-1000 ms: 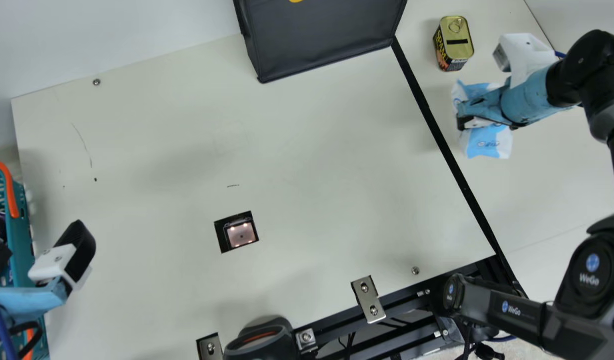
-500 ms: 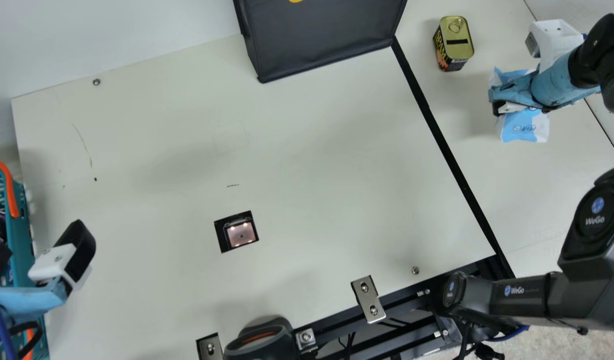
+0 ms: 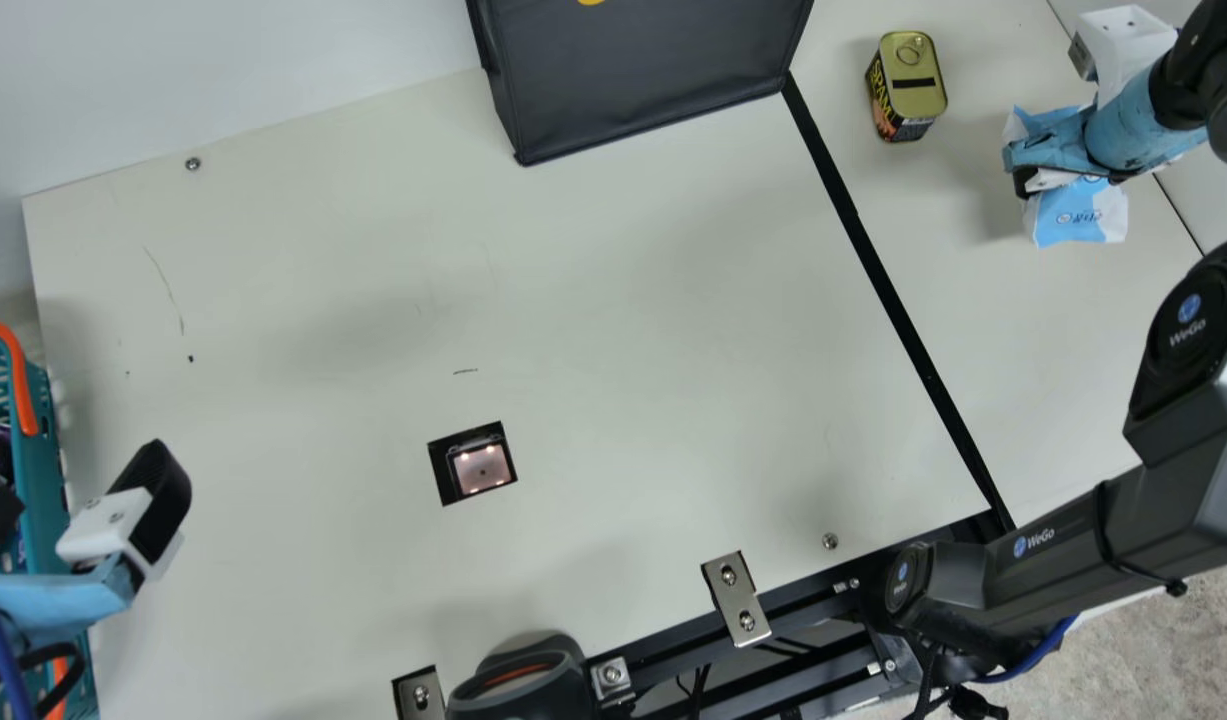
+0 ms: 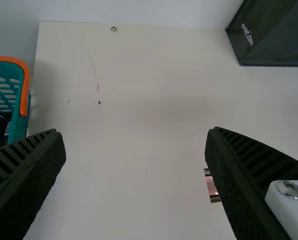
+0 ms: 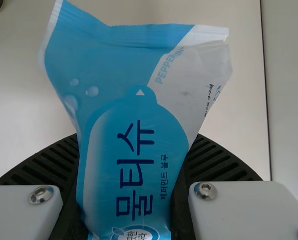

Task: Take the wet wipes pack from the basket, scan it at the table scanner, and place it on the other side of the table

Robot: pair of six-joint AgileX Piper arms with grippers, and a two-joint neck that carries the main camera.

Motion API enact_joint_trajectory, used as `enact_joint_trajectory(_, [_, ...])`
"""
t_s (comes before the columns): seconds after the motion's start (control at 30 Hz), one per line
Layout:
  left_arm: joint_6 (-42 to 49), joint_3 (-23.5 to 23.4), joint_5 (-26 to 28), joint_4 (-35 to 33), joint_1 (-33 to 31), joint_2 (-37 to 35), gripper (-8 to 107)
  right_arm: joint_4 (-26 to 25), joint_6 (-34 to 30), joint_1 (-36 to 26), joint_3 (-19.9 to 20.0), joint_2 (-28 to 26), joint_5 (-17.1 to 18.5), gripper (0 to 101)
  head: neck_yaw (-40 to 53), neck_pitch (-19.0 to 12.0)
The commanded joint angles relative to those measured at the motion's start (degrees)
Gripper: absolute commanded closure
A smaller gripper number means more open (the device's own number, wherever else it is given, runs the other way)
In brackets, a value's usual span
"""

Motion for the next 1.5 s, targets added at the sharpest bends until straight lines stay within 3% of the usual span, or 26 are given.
enact_joint_trajectory(0.0, [0.0,0.0,0.0,0.0,0.0,0.0,9,0.0,-1.5,0.0,-1.7,1.7,-0.2,101,-0.1,-1.6])
enact_joint_trajectory(0.4, [0.0,0.0,0.0,0.0,0.0,0.0,9,-2.3,-5.1,0.6,-6.8,8.7,-2.9,101,-0.1,-1.6])
enact_joint_trajectory(0.93, [0.0,0.0,0.0,0.0,0.0,0.0,9,-5.4,-5.5,1.2,-6.8,10.4,-5.0,47,-0.1,-1.6])
enact_joint_trajectory(1.33, [0.0,0.0,0.0,0.0,0.0,0.0,9,-6.9,-3.5,2.1,-3.0,5.6,-7.6,7,-0.1,-1.6])
enact_joint_trajectory(1.47, [0.0,0.0,0.0,0.0,0.0,0.0,9,-7.8,-2.0,2.8,-0.8,1.9,-8.7,6,-0.1,-1.6])
